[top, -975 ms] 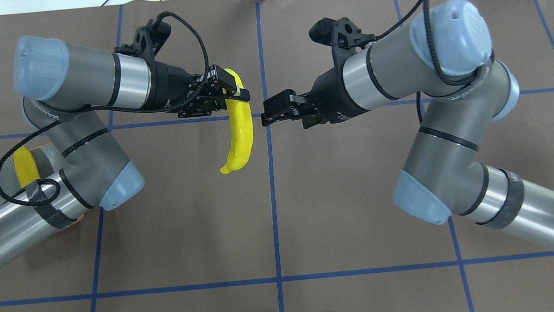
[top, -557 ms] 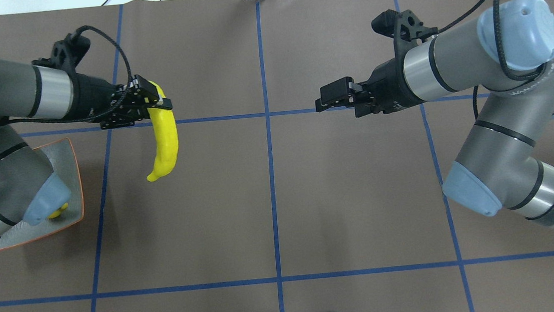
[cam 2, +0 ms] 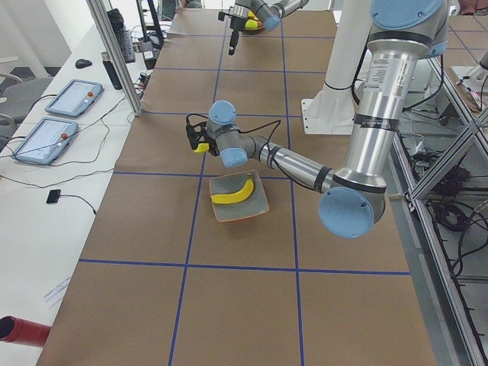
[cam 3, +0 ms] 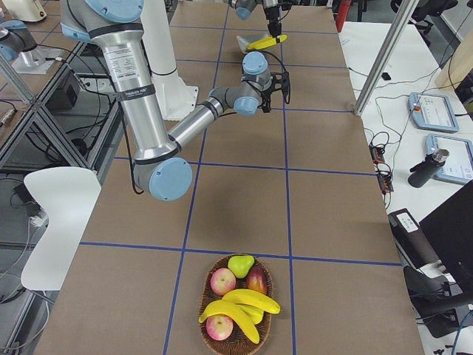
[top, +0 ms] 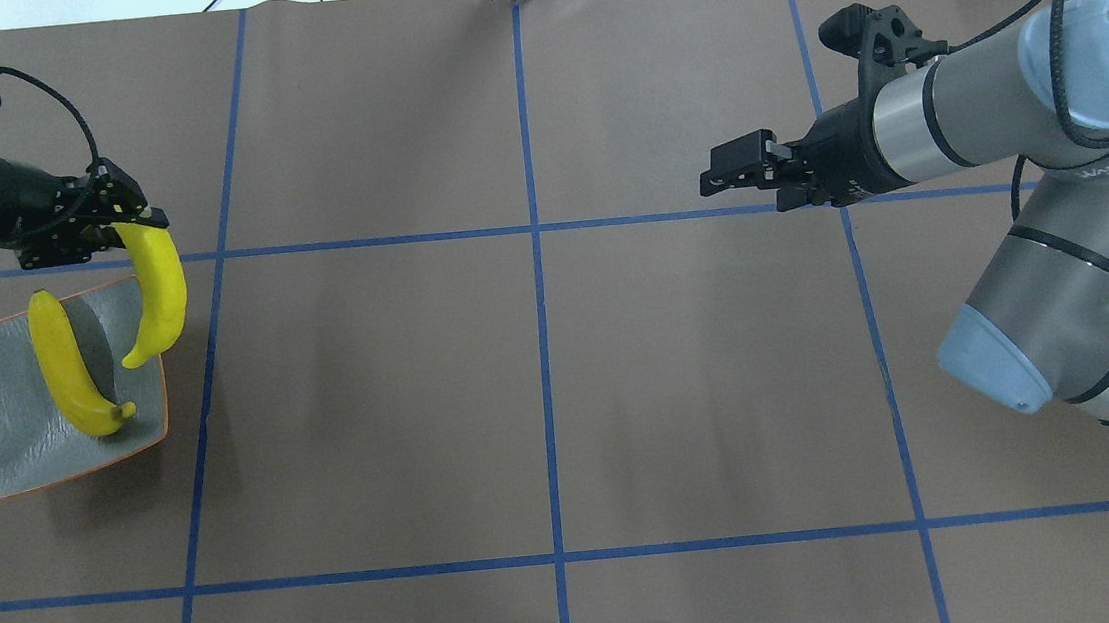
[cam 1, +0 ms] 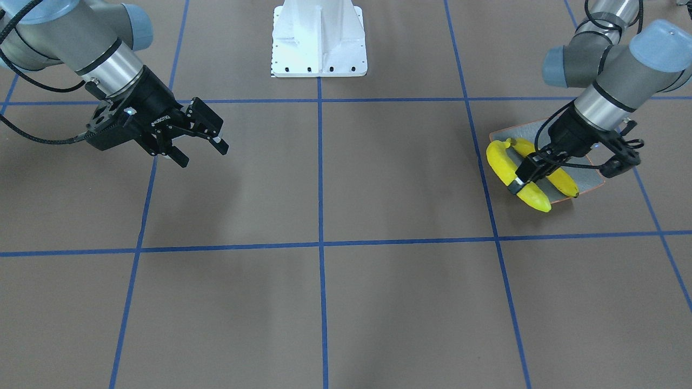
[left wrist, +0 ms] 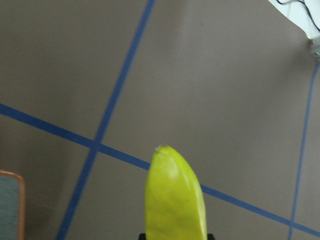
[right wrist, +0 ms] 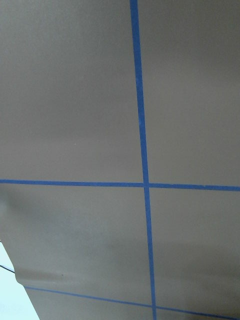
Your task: Transfer all bananas from basket to plate
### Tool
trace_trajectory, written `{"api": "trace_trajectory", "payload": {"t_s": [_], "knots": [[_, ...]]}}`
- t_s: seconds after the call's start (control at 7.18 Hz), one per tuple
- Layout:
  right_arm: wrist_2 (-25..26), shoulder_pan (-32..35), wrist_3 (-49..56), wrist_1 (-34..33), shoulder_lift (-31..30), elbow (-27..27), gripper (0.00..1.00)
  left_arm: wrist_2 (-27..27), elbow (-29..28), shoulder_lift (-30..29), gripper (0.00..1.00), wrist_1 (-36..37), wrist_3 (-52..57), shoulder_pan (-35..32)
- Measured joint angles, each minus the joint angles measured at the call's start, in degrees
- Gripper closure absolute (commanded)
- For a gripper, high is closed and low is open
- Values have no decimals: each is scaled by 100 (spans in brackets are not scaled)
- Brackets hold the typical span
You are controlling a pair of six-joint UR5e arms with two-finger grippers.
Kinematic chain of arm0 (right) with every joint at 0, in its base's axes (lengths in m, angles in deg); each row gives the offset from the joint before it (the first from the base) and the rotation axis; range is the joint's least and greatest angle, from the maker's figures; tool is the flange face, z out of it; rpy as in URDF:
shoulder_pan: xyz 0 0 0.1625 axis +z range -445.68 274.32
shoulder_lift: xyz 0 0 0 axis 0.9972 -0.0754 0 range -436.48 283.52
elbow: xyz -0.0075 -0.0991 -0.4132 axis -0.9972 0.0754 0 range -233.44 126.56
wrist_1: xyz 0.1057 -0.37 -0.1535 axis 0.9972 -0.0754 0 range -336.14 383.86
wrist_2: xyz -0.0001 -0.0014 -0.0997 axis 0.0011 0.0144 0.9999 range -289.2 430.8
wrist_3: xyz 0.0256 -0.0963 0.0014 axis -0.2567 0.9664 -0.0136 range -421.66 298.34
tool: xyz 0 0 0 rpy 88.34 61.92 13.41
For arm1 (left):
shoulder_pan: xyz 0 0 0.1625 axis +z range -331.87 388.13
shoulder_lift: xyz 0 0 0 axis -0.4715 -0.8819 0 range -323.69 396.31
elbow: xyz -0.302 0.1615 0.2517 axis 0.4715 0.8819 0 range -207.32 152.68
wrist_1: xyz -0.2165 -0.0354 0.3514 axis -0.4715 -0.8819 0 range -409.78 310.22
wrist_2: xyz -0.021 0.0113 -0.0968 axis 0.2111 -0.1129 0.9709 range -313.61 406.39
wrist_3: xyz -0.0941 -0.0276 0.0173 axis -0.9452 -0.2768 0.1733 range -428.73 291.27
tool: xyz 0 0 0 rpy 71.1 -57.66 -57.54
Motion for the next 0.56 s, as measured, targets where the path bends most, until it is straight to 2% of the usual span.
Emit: {"api": "trace_trajectory", "payload": {"t_s": [0.28, 0.56], "knots": [[156, 2, 1, -6, -34, 59, 0, -122, 404, 433, 100, 1097, 233, -185], [249, -10, 5, -5, -37, 153, 0, -448, 551, 627, 100, 2240, 259, -137]]}}
